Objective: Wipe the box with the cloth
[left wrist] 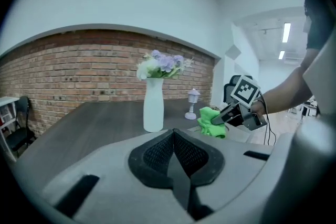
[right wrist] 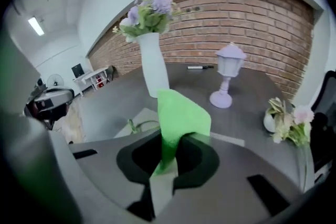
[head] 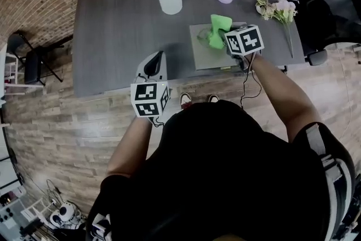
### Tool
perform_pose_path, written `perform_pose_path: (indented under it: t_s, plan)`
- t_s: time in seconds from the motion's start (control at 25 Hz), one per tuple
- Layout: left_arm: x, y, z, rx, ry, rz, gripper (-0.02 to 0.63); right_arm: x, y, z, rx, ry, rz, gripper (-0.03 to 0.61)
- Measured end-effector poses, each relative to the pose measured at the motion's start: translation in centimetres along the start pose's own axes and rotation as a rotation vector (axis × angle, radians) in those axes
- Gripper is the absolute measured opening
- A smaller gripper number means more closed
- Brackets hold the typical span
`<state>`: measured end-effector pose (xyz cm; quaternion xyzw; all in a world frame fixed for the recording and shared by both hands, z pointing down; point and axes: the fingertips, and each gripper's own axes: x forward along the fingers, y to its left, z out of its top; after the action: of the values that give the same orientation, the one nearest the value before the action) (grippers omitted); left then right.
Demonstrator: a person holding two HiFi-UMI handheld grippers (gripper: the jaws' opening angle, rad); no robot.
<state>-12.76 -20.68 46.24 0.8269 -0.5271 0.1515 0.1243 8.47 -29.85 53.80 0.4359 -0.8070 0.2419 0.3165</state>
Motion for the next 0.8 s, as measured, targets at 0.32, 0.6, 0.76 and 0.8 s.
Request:
perform_pose_path:
  t_s: [0.32,0.6,0.76,0.8]
  plan:
    - [3.1,-7.6,1.8,0.026,-0.007,-0.072,0.008,-7.3,-12.5,-7.0,0.093,0.021,-0.175,0.041]
    - [3.4,-12.0,-0.3,-0.006,0.034,-0.086,0.008,-11.9,-18.8,-9.4,0.124,0.016,-0.26,0.041]
    - [2.5,-12.3,-0.9,-0.011,0.022,-0.093,0.008,-12.4,-17.4,-7.5,0.086,-0.023,-0.263,0.041]
    - [2.1,-12.0,-1.1,-0.011,0.022,-0.096,0.008,-12.2,-16.3,-7.1,0.075,-0.029,-0.255,0.041]
